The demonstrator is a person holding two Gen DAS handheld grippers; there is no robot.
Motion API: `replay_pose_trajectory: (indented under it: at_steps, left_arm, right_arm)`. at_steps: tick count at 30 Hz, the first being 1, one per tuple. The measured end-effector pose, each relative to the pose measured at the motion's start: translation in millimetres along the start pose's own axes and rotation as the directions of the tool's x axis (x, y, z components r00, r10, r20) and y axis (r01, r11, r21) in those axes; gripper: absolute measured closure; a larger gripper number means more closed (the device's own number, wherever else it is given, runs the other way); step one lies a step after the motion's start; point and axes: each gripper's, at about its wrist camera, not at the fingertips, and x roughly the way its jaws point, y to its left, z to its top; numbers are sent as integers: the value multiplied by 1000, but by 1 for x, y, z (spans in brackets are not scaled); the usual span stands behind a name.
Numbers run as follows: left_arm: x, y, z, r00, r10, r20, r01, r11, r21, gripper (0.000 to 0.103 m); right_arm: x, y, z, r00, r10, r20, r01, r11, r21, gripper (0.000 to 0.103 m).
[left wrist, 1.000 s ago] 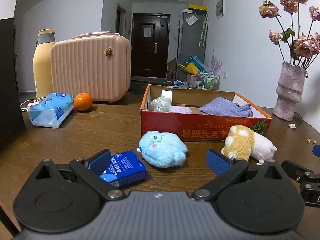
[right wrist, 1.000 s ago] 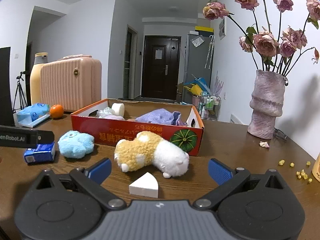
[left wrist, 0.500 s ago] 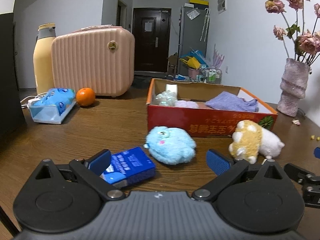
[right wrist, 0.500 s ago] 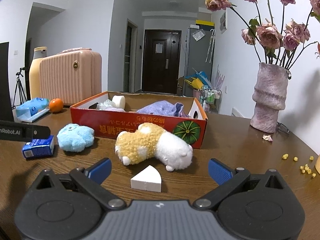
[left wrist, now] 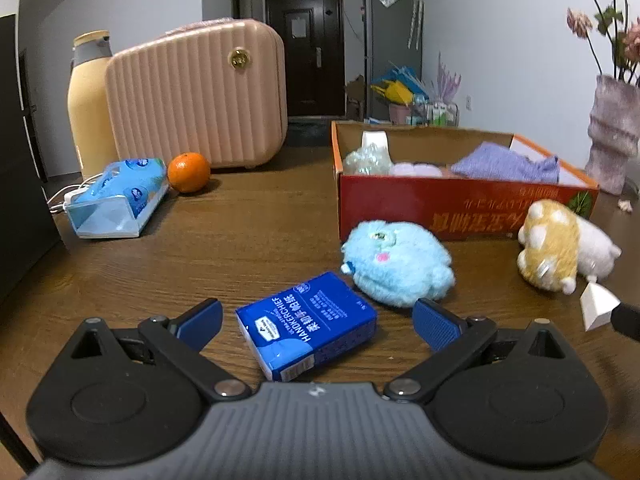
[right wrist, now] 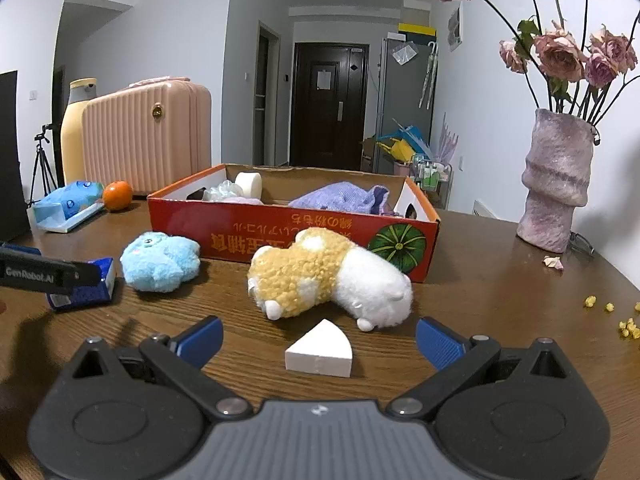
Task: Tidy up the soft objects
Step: 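Withdraw both tools from the box toward the items on the table, then close the left gripper on the blue handkerchief pack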
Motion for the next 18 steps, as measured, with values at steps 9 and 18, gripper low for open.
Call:
replay_pose_trajectory:
  at_steps: [9, 18]
  left_arm:
    - [30, 7, 0, 997, 1, -80, 1, 1000, 31, 0]
    - [51, 13, 2, 990, -23, -139, 26, 1000, 14, 0]
  right_arm:
    - [9, 7, 2, 1000, -5, -21, 6, 1000, 6, 0]
    - [18, 10, 4, 999, -12, -40, 12, 1000, 17, 0]
